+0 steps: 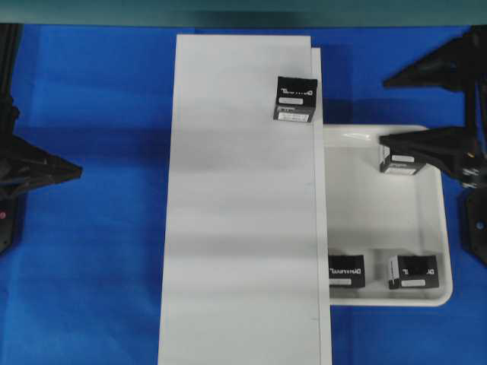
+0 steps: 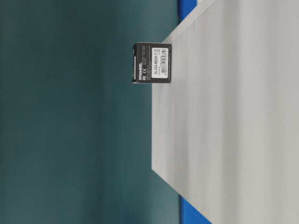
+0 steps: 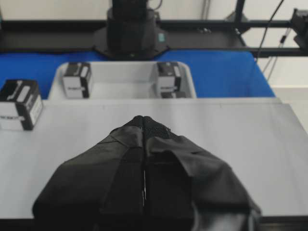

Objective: Place the box from the white plastic tray onto the white base.

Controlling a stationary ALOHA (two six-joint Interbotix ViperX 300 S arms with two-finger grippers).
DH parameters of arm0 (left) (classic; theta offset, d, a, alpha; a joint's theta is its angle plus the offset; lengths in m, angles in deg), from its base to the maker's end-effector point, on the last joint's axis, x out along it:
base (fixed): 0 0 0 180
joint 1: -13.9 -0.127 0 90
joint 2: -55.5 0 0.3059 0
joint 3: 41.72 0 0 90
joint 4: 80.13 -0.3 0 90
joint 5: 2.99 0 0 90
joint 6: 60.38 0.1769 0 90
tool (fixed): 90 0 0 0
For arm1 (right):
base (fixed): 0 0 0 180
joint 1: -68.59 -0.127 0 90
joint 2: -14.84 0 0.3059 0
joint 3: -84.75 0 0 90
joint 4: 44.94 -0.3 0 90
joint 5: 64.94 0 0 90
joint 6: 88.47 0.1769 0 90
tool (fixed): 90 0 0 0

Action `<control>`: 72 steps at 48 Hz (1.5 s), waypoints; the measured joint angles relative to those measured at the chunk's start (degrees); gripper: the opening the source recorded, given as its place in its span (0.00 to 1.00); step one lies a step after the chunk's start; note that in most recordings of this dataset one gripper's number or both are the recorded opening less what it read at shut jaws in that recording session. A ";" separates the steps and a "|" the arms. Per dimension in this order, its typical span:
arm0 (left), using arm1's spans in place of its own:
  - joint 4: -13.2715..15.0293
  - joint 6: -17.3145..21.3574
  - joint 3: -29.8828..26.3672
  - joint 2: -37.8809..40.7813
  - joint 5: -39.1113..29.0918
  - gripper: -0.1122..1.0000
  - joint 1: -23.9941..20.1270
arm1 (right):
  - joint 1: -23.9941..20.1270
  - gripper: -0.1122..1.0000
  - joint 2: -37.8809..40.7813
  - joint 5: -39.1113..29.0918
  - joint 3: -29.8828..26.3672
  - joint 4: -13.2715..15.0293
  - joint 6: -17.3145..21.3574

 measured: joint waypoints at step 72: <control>0.00 0.00 -0.09 -0.97 -0.09 0.03 -0.70 | -0.53 0.99 -17.67 -0.09 12.92 0.00 0.26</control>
